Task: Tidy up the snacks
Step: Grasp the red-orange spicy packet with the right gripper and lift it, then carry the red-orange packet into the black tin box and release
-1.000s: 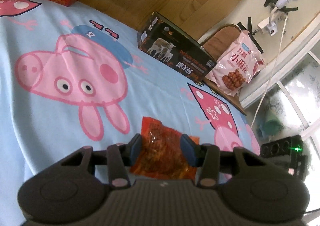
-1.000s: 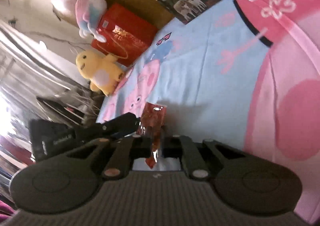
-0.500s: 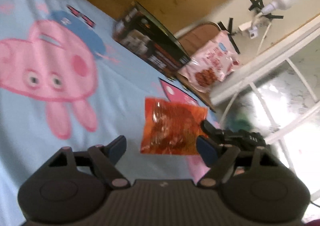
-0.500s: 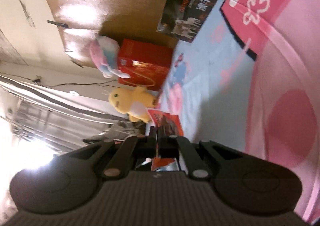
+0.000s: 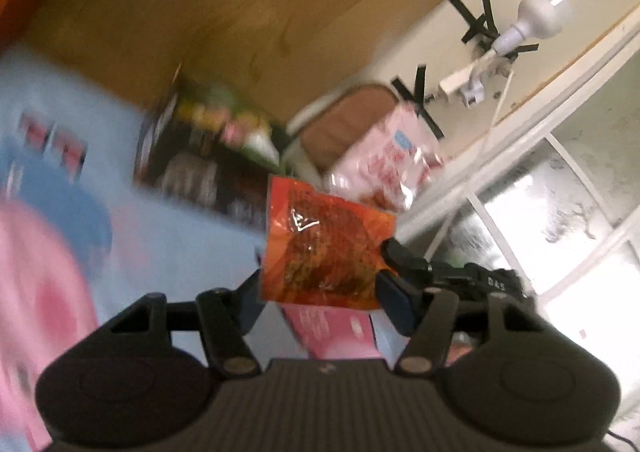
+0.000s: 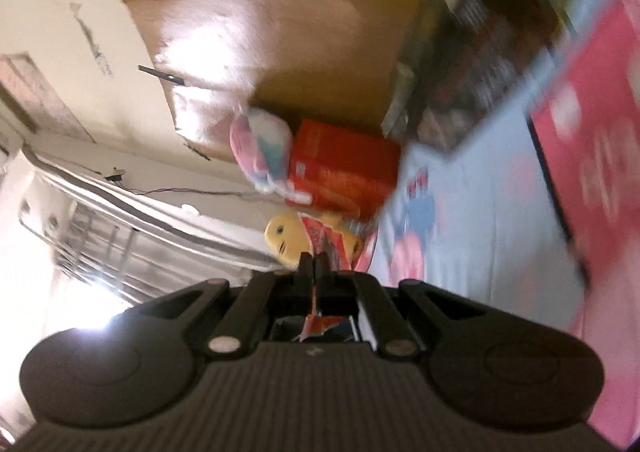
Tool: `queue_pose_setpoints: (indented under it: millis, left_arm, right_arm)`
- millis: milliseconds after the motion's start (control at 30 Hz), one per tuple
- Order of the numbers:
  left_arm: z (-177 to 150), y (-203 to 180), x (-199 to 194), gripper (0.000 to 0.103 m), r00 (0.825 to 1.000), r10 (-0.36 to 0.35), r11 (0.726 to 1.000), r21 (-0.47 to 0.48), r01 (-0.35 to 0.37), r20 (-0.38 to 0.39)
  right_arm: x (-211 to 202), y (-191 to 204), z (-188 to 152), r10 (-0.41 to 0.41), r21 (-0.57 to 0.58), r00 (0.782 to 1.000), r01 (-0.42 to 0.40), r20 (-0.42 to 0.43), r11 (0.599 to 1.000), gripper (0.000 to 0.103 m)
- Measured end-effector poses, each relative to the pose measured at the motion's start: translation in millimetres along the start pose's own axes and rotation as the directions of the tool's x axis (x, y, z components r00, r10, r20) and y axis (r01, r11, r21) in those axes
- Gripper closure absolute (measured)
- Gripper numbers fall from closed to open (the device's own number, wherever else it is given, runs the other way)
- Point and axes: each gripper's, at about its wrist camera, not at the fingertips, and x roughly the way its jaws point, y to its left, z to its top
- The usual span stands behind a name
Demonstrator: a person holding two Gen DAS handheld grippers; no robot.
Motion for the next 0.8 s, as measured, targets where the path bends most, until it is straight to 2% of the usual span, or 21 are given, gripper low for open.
queue_pose_setpoints:
  millis: [100,167,233,267,333,367,400,433,467,533,667,733,800]
  left_arm:
    - [41.1,-7.0,21.3,0.044,0.996,0.077,0.994,0.079,-0.079,0.035]
    - [63.6,-7.9,41.6,0.044,0.986,0.157,0.979,0.122,-0.163,0.054]
    - [78.0,-6.0,63.6,0.043,0.965,0.249,0.951,0.169,-0.259,0.078]
    - [82.6,-4.5,75.4,0.041,0.948,0.303,0.928,0.195,-0.317,0.096]
    - [85.0,-1.9,95.0,0.04,0.905,0.408,0.875,0.232,-0.426,0.124]
    - [84.0,-0.9,101.8,0.04,0.889,0.44,0.855,0.245,-0.458,0.128]
    - [81.2,-0.5,105.8,0.04,0.882,0.453,0.845,0.252,-0.471,0.131]
    - [77.3,0.5,106.6,0.04,0.881,0.453,0.842,0.259,-0.473,0.134]
    - [72.7,-0.8,106.4,0.04,0.878,0.456,0.836,0.27,-0.478,0.143]
    - [63.0,-6.7,104.7,0.04,0.862,0.477,0.81,0.295,-0.507,0.173]
    - [48.3,-20.6,91.9,0.037,0.843,0.498,0.782,0.313,-0.538,0.204]
    - [36.4,-33.8,82.4,0.036,0.825,0.517,0.754,0.334,-0.566,0.231]
    - [28.7,-44.6,76.3,0.032,0.818,0.52,0.743,0.341,-0.575,0.245]
  right_arm:
    - [13.2,13.3,35.6,-0.072,-0.107,0.997,0.076,0.04,0.991,0.099]
    - [28.2,19.4,56.8,-0.139,-0.181,0.988,0.15,0.071,0.972,0.099]
    - [44.6,21.7,72.6,-0.199,-0.254,0.974,0.22,0.103,0.942,0.099]
    - [54.9,21.9,78.3,-0.235,-0.3,0.964,0.263,0.125,0.917,0.098]
    - [75.3,22.6,81.8,-0.329,-0.405,0.925,0.379,0.189,0.832,0.09]
    - [86.6,23.2,79.0,-0.389,-0.47,0.889,0.458,0.242,0.755,0.087]
    - [95.9,23.3,74.4,-0.443,-0.518,0.845,0.534,0.299,0.668,0.073]
    - [99.5,22.0,70.8,-0.472,-0.536,0.813,0.581,0.341,0.613,0.064]
    - [99.2,20.4,66.8,-0.473,-0.543,0.802,0.596,0.366,0.591,0.064]
    - [89.8,16.3,61.2,-0.439,-0.535,0.819,0.574,0.369,0.621,0.064]
    - [74.2,21.3,47.7,-0.437,-0.523,0.799,0.601,0.413,0.605,0.063]
    - [64.7,25.8,39.4,-0.436,-0.514,0.795,0.606,0.421,0.607,0.063]
    - [53.6,30.9,29.5,-0.439,-0.502,0.787,0.616,0.434,0.607,0.063]
